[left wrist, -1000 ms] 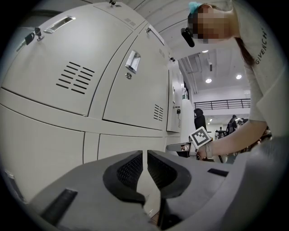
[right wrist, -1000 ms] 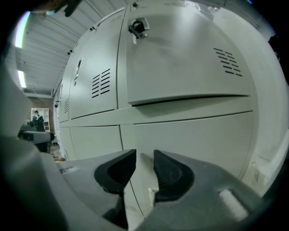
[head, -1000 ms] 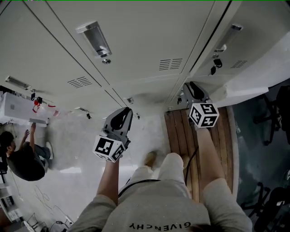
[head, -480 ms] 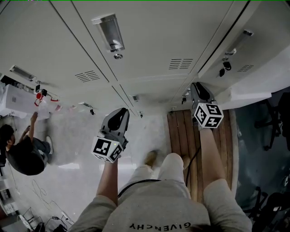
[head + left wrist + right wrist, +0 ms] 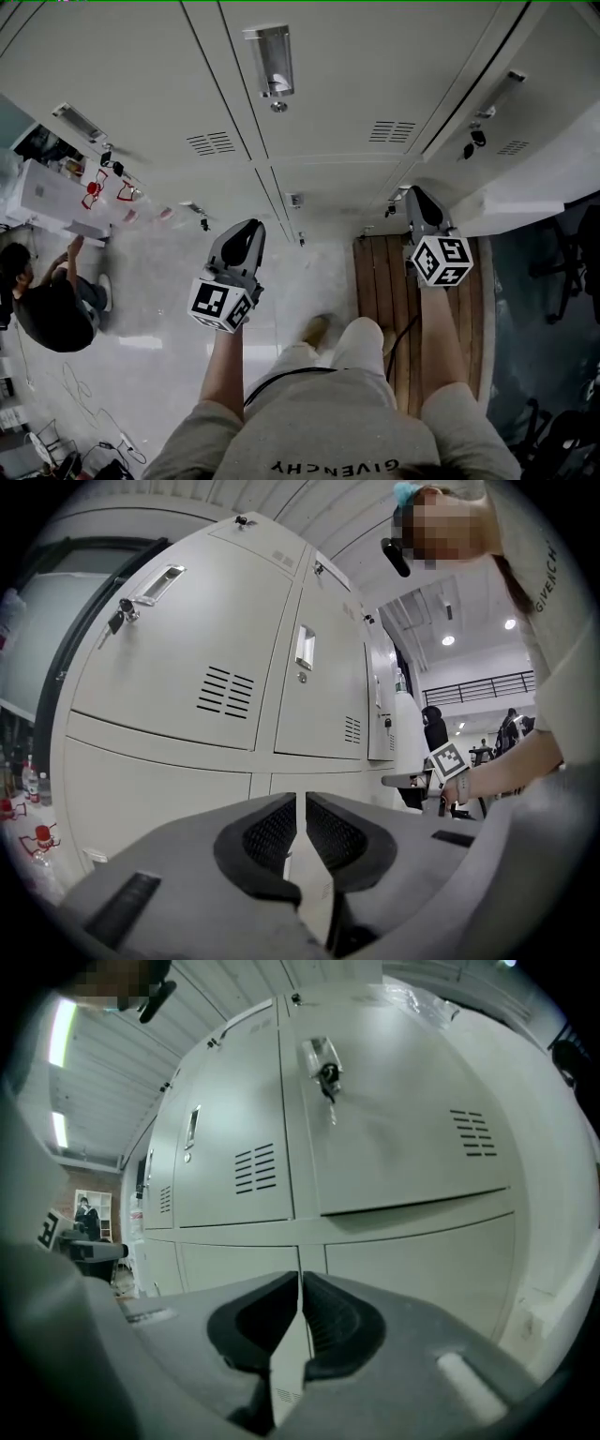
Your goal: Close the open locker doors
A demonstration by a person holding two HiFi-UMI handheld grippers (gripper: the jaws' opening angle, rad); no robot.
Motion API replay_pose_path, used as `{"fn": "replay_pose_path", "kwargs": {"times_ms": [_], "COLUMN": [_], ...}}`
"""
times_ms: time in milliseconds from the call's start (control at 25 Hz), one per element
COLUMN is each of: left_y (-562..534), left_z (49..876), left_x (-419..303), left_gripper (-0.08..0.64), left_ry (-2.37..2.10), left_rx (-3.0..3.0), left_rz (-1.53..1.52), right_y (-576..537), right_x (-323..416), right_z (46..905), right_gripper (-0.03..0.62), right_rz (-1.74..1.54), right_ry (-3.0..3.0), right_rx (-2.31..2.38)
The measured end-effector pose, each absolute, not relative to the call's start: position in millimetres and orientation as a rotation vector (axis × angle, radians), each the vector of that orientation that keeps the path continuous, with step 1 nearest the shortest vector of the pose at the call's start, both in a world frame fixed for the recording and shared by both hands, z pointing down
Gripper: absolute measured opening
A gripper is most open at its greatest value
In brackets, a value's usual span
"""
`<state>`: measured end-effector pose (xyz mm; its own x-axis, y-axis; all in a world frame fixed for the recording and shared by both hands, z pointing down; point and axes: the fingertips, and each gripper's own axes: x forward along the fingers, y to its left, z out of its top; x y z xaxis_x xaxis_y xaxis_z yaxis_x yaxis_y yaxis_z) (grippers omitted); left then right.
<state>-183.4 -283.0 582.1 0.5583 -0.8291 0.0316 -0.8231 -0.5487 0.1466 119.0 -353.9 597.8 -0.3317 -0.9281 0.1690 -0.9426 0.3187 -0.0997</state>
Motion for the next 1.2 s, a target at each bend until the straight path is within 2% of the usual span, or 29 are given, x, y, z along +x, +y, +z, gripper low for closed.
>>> {"fn": "replay_pose_path", "kwargs": {"times_ms": [120, 720, 1200], "left_y": [-278.0, -256.0, -235.4], "left_z": [573.4, 534.7, 498.7], "left_x": [-195.3, -234.3, -260.1], "left_gripper": [0.029, 0.029, 0.029], "left_ry": [-1.444, -1.524, -1.572], "left_rx": [2.639, 2.663, 2.656], "left_rz": [-0.070, -0.103, -0.195], "right_y": [-340.5, -284.9, -258.7], "right_x": [104.1, 28.0, 11.1], "right_z": [579.1, 511.2, 474.5], "right_gripper": [0.000, 0.000, -0.002], "right_rz": [0.241, 0.059, -0.025], "right_ry": [-2.542, -2.733, -2.783], "right_rx": [1.732, 1.525, 1.500]}}
